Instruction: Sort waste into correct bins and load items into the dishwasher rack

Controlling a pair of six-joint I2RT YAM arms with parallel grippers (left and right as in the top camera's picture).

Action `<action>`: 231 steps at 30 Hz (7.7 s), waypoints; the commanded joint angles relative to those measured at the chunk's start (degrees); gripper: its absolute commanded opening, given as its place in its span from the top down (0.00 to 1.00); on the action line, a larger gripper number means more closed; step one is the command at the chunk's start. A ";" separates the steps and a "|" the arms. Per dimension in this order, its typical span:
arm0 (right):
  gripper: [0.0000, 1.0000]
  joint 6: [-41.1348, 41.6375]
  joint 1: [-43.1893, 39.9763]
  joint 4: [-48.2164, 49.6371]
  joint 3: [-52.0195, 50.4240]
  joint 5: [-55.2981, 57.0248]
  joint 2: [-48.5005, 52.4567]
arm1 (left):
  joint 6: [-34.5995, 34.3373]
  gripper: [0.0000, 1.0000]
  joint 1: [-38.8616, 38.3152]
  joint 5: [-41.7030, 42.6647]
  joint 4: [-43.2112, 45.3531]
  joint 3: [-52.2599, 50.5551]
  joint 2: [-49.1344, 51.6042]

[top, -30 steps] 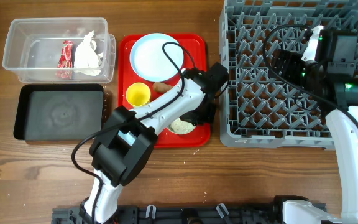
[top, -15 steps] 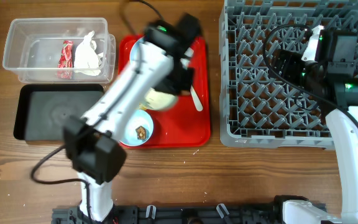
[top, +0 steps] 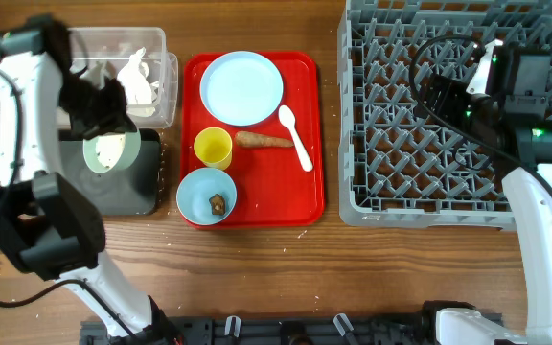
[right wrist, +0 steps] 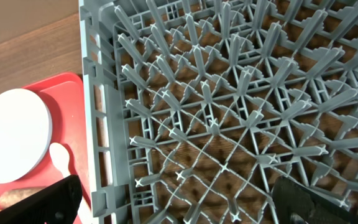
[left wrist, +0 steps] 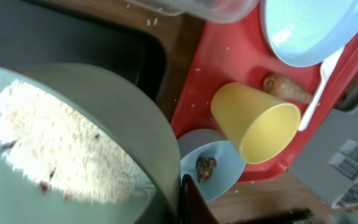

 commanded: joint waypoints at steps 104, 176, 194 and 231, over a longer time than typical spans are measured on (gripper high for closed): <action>0.00 0.02 -0.07 1.46 1.11 -1.55 1.51 | -17.90 0.34 -40.06 -19.89 1.84 10.21 0.66; 0.00 1.75 -0.07 2.10 1.11 -2.45 5.09 | 27.45 0.96 7.89 53.33 2.86 -14.82 -13.88; 0.00 1.68 -0.07 1.20 1.11 -2.40 5.09 | -15.93 0.96 -55.93 -20.22 20.28 -15.98 0.17; 0.08 8.46 23.45 11.69 1.11 -13.84 10.40 | -15.58 0.45 -30.36 -22.56 19.10 -7.89 -10.95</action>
